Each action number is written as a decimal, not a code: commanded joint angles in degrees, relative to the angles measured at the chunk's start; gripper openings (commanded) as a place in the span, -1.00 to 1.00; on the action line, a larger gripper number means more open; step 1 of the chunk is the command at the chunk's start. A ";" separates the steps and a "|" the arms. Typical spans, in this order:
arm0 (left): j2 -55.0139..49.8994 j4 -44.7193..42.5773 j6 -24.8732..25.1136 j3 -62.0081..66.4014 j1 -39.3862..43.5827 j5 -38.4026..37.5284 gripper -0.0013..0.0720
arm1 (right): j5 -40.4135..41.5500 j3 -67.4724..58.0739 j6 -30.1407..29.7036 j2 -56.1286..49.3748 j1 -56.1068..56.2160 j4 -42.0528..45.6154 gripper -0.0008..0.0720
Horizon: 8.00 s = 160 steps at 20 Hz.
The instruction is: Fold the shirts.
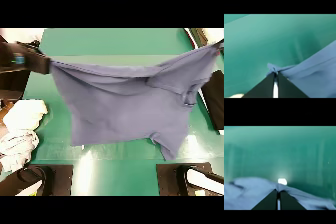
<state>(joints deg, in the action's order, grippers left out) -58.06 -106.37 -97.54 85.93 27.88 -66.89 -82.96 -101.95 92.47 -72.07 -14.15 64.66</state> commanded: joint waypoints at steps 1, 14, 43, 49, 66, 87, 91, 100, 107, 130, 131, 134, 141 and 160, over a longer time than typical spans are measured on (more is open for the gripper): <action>-7.34 -6.99 -3.78 -3.32 -0.07 10.25 -0.88 | 9.35 4.72 -0.46 -5.09 6.80 8.83 -0.94; -21.38 1.77 -8.94 -3.32 -17.57 27.10 -0.88 | 32.44 7.06 -1.51 -16.24 8.33 14.95 -0.94; -9.35 24.81 0.28 -30.32 -17.55 -4.63 0.36 | 9.01 28.02 -8.17 -4.70 5.35 14.43 0.14; -0.81 28.79 -2.64 -47.56 -17.55 -1.66 0.17 | 12.90 35.98 -8.17 2.73 5.92 14.36 -0.12; -0.02 34.12 -2.27 -49.37 -10.25 5.60 -0.88 | -4.50 38.69 -8.11 6.05 2.82 14.45 -0.12; 1.09 34.21 -0.98 -42.97 -10.25 4.83 -0.88 | 14.86 70.47 -2.36 14.14 5.09 8.50 0.21; 1.09 34.21 -0.70 -42.97 -10.25 4.00 -0.88 | 15.15 70.44 -2.67 10.60 5.09 8.63 -0.58; 6.01 33.16 1.84 -33.59 -10.25 -5.22 -0.88 | -2.23 57.96 -3.06 28.46 -0.02 11.98 -0.93; 20.59 32.04 -3.21 -33.55 -10.25 -13.73 -0.88 | -6.99 50.62 -2.32 37.66 -1.66 11.93 -0.93; -6.10 15.19 -7.50 -35.93 -14.16 24.09 -0.88 | 20.22 23.34 -4.09 -12.92 9.99 11.85 -0.93; -6.10 15.21 -7.52 -35.91 -14.91 24.74 -0.88 | 20.22 22.38 -4.09 -14.19 9.99 11.87 -0.93; -6.10 15.23 -7.50 -35.93 -15.43 25.97 -0.88 | 20.70 20.55 -4.09 -16.74 9.99 11.87 -0.93; -6.03 15.28 -7.54 -35.56 -15.43 24.46 0.70 | 17.42 14.91 -9.90 -17.49 8.68 11.34 0.41; -6.03 24.35 -7.06 -34.62 -15.41 13.68 -0.85 | -5.53 12.37 -25.18 -34.07 -7.34 -9.73 0.79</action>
<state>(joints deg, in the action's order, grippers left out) -64.05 -83.00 -104.88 51.24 12.51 -52.31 -86.70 -90.04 69.58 -103.98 -22.37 55.86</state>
